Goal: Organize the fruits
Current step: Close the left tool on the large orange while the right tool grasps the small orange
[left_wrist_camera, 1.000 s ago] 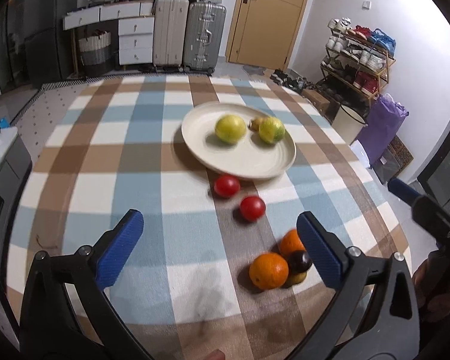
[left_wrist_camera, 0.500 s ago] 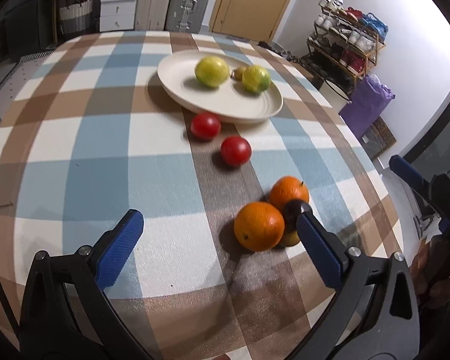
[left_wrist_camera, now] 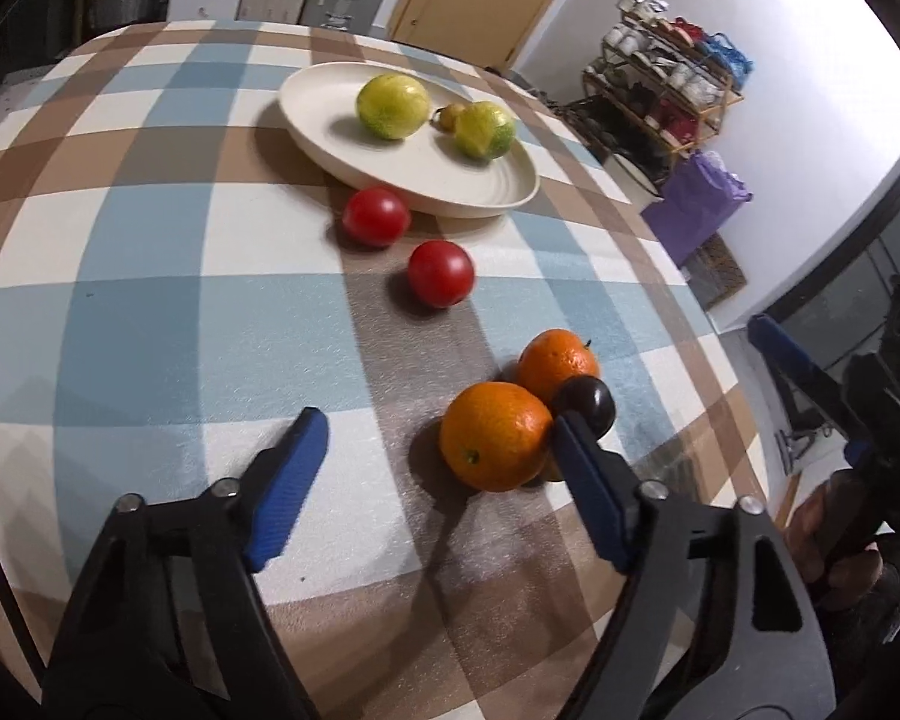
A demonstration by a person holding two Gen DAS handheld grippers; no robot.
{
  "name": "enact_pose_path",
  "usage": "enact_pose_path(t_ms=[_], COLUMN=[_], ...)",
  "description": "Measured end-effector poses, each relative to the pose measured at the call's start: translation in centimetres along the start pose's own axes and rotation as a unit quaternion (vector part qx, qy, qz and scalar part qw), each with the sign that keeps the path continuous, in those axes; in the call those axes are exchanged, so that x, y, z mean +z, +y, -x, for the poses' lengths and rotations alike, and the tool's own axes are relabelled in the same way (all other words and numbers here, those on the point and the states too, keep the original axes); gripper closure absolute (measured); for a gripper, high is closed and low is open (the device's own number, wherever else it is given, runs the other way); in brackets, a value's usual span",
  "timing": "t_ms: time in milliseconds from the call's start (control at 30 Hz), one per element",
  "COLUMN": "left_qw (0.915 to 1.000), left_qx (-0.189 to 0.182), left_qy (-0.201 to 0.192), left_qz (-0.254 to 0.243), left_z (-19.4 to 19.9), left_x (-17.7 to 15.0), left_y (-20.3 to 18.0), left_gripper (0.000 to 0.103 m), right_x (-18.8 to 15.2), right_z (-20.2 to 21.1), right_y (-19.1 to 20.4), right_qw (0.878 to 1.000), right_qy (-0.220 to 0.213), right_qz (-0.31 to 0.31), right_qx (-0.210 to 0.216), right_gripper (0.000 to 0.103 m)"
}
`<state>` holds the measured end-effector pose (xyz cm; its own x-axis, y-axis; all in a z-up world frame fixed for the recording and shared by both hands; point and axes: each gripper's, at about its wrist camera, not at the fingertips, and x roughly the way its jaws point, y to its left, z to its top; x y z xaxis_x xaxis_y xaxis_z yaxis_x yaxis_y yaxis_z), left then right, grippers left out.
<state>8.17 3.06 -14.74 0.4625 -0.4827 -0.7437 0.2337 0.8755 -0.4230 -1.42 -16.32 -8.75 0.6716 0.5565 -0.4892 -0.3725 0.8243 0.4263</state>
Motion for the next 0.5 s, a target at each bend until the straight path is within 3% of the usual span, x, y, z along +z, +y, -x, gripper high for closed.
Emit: enact_pose_path(t_ms=[200, 500], left_qw=[0.9985, 0.9981], left_qx=[-0.05, -0.059], left_qy=[0.017, 0.014], left_qz=[-0.01, -0.008], left_z=[-0.8, -0.8], left_x=[0.1, 0.0], left_y=[-0.9, -0.9], left_gripper=[0.064, 0.067], right_x=[-0.4, -1.4], right_z=[-0.6, -1.2], right_y=[-0.3, -0.8], right_qw=[1.0, 0.999], right_qy=[0.009, 0.028], right_qz=[-0.009, -0.025], right_qx=[0.001, 0.007], right_gripper=[0.001, 0.001])
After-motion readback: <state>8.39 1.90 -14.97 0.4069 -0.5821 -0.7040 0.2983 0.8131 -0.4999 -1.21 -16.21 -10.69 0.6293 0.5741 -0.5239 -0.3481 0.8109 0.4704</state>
